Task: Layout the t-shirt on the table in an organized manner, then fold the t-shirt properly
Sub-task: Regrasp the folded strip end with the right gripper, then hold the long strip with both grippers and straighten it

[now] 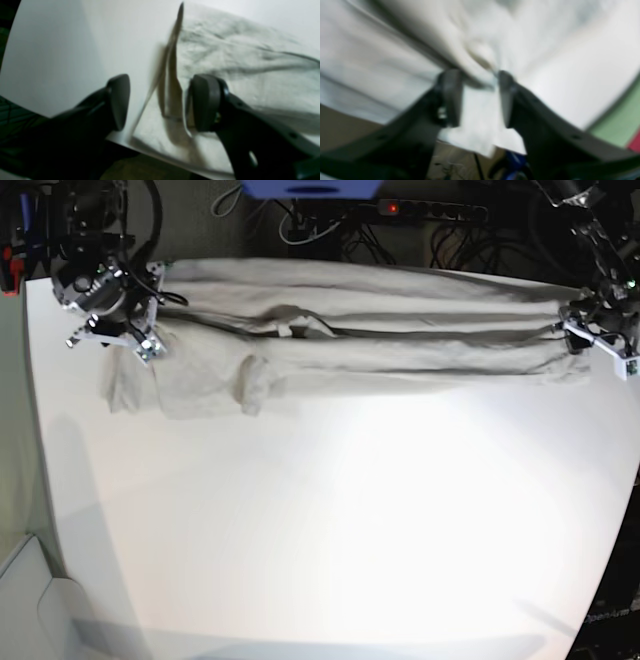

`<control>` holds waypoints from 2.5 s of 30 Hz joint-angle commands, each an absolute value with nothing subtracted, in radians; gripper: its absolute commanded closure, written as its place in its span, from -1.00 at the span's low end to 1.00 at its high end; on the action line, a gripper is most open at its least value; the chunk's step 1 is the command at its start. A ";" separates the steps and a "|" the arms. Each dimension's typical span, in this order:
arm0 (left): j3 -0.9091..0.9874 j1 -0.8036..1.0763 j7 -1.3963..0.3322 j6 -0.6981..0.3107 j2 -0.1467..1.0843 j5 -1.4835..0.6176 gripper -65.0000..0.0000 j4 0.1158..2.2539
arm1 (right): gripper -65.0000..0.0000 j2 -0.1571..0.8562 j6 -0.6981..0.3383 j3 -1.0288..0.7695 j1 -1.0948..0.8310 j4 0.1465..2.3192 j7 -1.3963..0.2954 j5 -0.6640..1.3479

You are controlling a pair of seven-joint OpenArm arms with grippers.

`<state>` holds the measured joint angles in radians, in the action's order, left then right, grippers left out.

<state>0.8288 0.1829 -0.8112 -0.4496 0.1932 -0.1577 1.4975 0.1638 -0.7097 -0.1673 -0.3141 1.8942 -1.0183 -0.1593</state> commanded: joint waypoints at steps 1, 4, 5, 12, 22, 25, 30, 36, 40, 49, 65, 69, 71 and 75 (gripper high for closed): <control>0.831 0.174 -0.797 -0.447 0.199 -0.165 -0.18 1.511 | 0.00 0.177 -0.698 -0.170 -0.308 1.946 -1.004 -0.151; 0.829 0.159 -0.797 -0.447 0.194 -0.163 -0.18 1.511 | -0.11 0.170 -0.698 -0.213 -0.300 2.014 -1.030 -0.151; 0.829 0.159 -0.797 -0.447 0.194 -0.163 -0.18 1.511 | -0.11 0.166 -0.698 -0.220 -0.289 2.020 -1.041 -0.151; 0.829 0.157 -0.797 -0.447 0.193 -0.163 -0.18 1.512 | -0.11 0.124 -0.698 -0.205 -0.077 1.972 -1.168 -0.150; 0.832 0.156 -0.797 -0.447 0.180 -0.163 -0.18 1.512 | -0.11 0.047 -0.698 -0.159 0.151 1.689 -1.205 -0.151; 0.831 0.156 -0.797 -0.447 0.173 -0.159 -0.18 1.512 | -0.11 0.044 -0.698 -0.163 0.186 1.607 -1.202 -0.151; 0.831 0.154 -0.797 -0.447 0.171 -0.162 -0.18 1.512 | -0.10 0.048 -0.698 -0.165 0.206 1.497 -1.118 -0.151; 0.831 0.153 -0.797 -0.446 0.171 -0.160 -0.18 1.512 | 0.12 0.050 -0.698 -0.165 0.206 1.428 -1.064 -0.151; 0.831 0.142 -0.797 -0.446 0.171 -0.157 -0.18 1.512 | 0.81 0.048 -0.698 -0.165 0.208 1.425 -1.061 -0.151; 0.829 0.142 -0.797 -0.446 0.171 -0.157 -0.18 1.512 | 1.00 0.050 -0.698 -0.166 0.219 1.604 -1.093 -0.154; 0.829 0.140 -0.797 -0.446 0.173 -0.157 -0.18 1.512 | 1.00 0.015 -0.698 -0.168 -0.165 2.003 -1.244 -0.151; 0.829 0.140 -0.797 -0.446 0.174 -0.157 -0.18 1.512 | 1.00 0.002 -0.698 -0.168 -0.229 2.005 -1.179 -0.151; 0.829 0.140 -0.797 -0.447 0.179 -0.157 -0.18 1.512 | 1.00 0.007 -0.698 -0.173 -0.239 2.003 -1.164 -0.151; 0.829 0.145 -0.797 -0.447 0.182 -0.157 -0.18 1.512 | 1.00 0.007 -0.698 -0.243 -0.239 2.003 -1.165 -0.151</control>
